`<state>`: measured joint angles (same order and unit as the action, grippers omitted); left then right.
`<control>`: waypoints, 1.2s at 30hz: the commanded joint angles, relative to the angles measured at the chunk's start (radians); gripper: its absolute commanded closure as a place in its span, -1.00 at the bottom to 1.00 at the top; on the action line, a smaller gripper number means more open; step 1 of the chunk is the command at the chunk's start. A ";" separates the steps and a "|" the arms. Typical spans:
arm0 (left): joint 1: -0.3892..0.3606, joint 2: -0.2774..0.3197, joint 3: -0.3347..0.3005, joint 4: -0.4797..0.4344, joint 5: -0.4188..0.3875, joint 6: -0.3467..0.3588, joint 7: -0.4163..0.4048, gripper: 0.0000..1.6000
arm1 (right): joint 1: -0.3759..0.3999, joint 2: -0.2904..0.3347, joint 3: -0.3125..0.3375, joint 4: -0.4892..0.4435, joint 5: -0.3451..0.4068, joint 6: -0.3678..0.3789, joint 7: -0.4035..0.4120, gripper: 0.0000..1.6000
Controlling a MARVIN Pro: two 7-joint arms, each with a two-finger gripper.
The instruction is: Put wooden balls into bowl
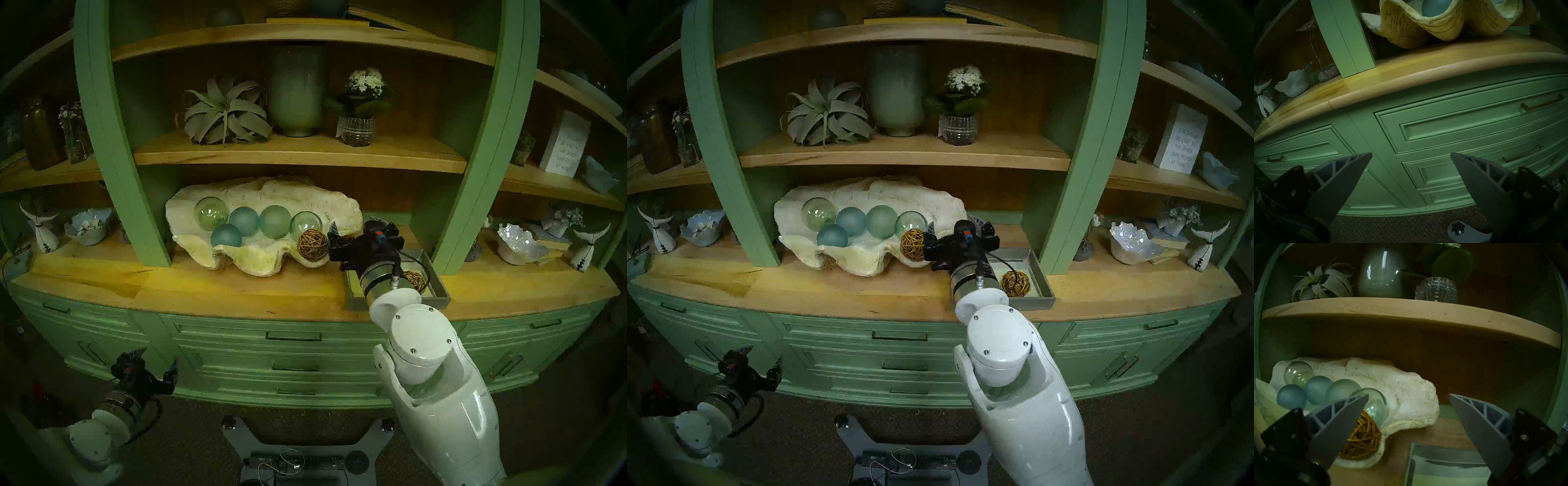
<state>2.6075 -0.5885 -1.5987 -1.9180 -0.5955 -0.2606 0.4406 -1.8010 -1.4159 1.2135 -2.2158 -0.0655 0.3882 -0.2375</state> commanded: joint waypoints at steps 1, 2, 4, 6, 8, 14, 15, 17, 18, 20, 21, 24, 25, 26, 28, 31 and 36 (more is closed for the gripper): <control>-0.003 0.001 -0.011 -0.011 0.002 -0.013 0.000 -1.00 | -0.122 0.036 0.050 -0.117 0.002 -0.004 -0.031 -1.00; -0.003 0.001 -0.011 -0.011 0.002 -0.012 0.000 -1.00 | -0.127 0.045 0.055 -0.119 0.001 0.009 -0.052 -1.00; -0.003 0.001 -0.011 -0.011 0.002 -0.013 0.000 -1.00 | -0.160 0.053 0.067 -0.144 0.007 0.010 -0.050 -1.00; -0.003 0.001 -0.011 -0.011 0.002 -0.013 0.001 -1.00 | -0.197 0.058 0.085 -0.172 0.004 0.019 -0.063 -1.00; -0.002 0.001 -0.012 -0.011 0.002 -0.013 0.001 -1.00 | -0.216 0.052 0.096 -0.179 -0.013 0.030 -0.097 -1.00; -0.002 0.001 -0.012 -0.011 0.002 -0.015 0.000 -1.00 | -0.279 0.039 0.147 -0.178 0.008 0.044 -0.116 -1.00; -0.001 0.001 -0.012 -0.011 0.002 -0.015 0.000 -1.00 | -0.289 0.041 0.153 -0.177 0.011 0.036 -0.116 -1.00; -0.001 0.001 -0.012 -0.011 0.002 -0.015 0.000 -1.00 | -0.309 0.041 0.167 -0.173 0.022 0.032 -0.116 -1.00; -0.001 0.001 -0.013 -0.011 0.002 -0.015 0.000 -1.00 | -0.317 0.042 0.173 -0.171 0.025 0.023 -0.115 -1.00; -0.001 0.001 -0.013 -0.012 0.002 -0.016 0.000 -1.00 | -0.326 0.038 0.188 -0.165 0.039 0.017 -0.114 -1.00; -0.001 0.002 -0.013 -0.012 0.002 -0.016 0.000 -1.00 | -0.328 0.040 0.194 -0.161 0.044 0.011 -0.111 -1.00; 0.000 0.002 -0.013 -0.012 0.002 -0.016 0.000 -1.00 | -0.320 0.044 0.214 -0.145 0.061 0.003 -0.105 -1.00; 0.000 0.002 -0.013 -0.012 0.002 -0.016 0.000 -1.00 | -0.319 0.046 0.218 -0.142 0.065 0.001 -0.104 -1.00; -0.001 0.002 -0.013 -0.012 0.002 -0.016 0.000 -1.00 | -0.301 0.041 0.226 -0.127 0.071 0.008 -0.105 -1.00; -0.001 0.002 -0.013 -0.012 0.002 -0.016 0.000 -1.00 | -0.289 0.043 0.234 -0.115 0.080 0.007 -0.101 -1.00; -0.001 0.002 -0.012 -0.011 0.002 -0.016 0.001 -1.00 | -0.254 0.042 0.253 -0.084 0.099 0.015 -0.095 -1.00; -0.002 0.002 -0.012 -0.011 0.002 -0.015 0.001 -1.00 | -0.195 0.041 0.280 -0.022 0.117 0.025 -0.091 -1.00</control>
<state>2.6078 -0.5873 -1.5986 -1.9181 -0.5961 -0.2616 0.4414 -2.0981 -1.3753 1.4525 -2.2771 0.0374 0.4156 -0.3390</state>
